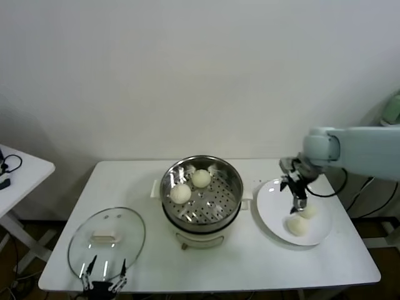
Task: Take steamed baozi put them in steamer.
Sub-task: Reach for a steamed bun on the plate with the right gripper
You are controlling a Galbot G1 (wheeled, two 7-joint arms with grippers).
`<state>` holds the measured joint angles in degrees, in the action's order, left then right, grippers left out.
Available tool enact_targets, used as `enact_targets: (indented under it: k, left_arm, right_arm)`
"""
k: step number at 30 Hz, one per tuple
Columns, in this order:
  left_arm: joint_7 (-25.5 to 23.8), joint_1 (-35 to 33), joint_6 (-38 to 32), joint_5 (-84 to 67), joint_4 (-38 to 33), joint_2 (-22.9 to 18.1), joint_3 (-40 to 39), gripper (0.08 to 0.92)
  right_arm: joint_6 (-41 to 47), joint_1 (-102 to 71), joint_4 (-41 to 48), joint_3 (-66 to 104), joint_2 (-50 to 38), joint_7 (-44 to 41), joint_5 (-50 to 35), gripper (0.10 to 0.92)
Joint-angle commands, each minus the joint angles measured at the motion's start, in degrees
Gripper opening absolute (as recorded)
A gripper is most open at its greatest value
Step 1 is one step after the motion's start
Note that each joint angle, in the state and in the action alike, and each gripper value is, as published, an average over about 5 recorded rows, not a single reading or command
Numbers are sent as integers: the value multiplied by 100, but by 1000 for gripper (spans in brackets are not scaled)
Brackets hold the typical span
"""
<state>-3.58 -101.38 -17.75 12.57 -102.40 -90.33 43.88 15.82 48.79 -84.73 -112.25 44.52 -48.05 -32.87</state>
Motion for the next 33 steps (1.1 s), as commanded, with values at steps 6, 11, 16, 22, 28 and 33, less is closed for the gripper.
enact_targets:
  k: [6,11,16,22,28,33]
  left_arm:
    - [13,-33,-28,74,99,-70,77,823]
    - [16,-21,-32,110,152,-90,79,823]
    - [21,6,-28,131,174,-100,69,823]
    - [25,4,-28,131,162,-95,70,823]
    - [31,-13,-20,128,118,-92,69,823]
    - [33,-34,-12,147,85,-89,35,823]
  right_arm:
    - [-193,-2231,1140,1258,-582,118,1381,823]
    - [-225,-2534,1411,1608,-501,124,1466,823]
    - [-203,-2660,1466,1808,-461,134,1447,821]
    - [-151,-2723,1400,1969,-468,145,1447,745]
    - [-137,-2408,1145,1874,-557,113,1473,713]
    - [-347,-906,668,1038,-532,-125,1210,690]
